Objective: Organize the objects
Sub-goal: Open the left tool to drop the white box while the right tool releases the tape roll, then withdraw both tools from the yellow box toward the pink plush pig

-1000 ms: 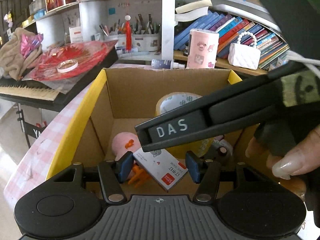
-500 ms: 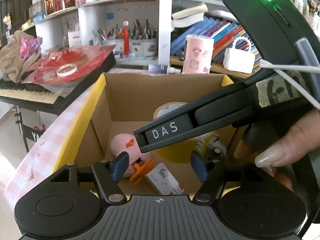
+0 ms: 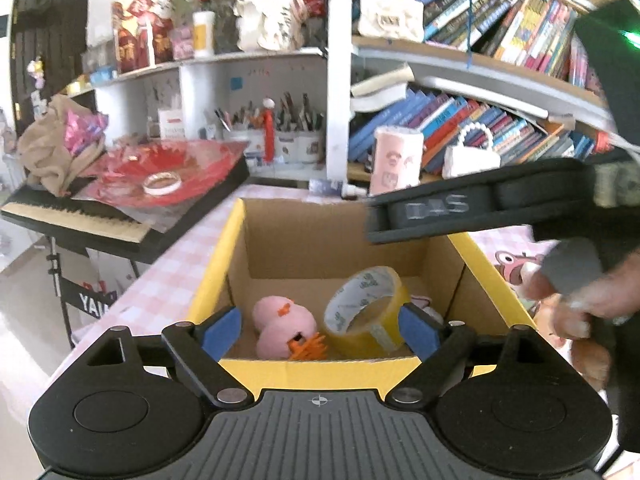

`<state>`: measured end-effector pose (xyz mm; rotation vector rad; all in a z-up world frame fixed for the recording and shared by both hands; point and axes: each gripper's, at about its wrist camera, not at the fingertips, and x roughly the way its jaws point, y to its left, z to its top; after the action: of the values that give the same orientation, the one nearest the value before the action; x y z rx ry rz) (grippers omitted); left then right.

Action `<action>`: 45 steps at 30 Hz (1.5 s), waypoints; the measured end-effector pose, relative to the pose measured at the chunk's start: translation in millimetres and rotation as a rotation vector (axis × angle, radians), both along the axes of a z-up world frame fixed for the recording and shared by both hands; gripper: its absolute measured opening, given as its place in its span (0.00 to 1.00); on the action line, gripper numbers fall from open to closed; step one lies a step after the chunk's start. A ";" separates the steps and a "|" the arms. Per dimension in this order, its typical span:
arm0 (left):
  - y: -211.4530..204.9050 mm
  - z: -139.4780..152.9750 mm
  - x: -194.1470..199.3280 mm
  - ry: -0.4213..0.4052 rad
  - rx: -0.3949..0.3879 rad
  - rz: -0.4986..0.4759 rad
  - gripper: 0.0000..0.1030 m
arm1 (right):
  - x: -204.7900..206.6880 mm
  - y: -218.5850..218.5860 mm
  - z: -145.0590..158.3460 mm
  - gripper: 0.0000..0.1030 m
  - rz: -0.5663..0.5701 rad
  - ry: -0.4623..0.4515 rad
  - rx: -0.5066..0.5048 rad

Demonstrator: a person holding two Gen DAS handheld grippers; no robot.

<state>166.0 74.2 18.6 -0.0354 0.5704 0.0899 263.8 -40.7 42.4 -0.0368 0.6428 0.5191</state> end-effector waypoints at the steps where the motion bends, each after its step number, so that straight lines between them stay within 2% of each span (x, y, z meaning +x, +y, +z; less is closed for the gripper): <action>1: 1.9 1.5 -3.7 -0.006 -0.001 0.011 0.87 | -6.0 -3.3 2.9 0.90 -0.012 -0.017 0.003; 8: 20.6 9.2 -35.0 -0.038 -0.025 0.099 0.88 | -56.6 -27.2 14.2 0.91 -0.091 -0.128 0.006; 13: 33.0 7.7 -62.4 -0.037 -0.045 0.136 0.89 | -99.9 -35.2 6.1 0.91 -0.173 -0.182 -0.039; 20: 31.6 -4.3 -97.6 0.008 -0.050 0.101 0.89 | -155.6 -32.5 -28.0 0.91 -0.220 -0.114 -0.135; 25: 23.8 -14.5 -116.5 0.048 -0.050 0.047 0.89 | -187.9 -32.0 -39.6 0.91 -0.236 -0.111 -0.169; 35: 11.8 -21.3 -144.4 0.078 -0.037 -0.036 0.89 | -230.4 -44.8 -49.9 0.92 -0.306 -0.077 -0.162; 45: -4.7 -25.6 -156.1 0.096 -0.027 -0.131 0.89 | -260.5 -62.8 -56.1 0.92 -0.390 -0.046 -0.155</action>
<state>9.9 69.5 -7.0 -0.0206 0.6681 -0.0435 3.4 -103.5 -13.7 -0.0676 0.6247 0.0911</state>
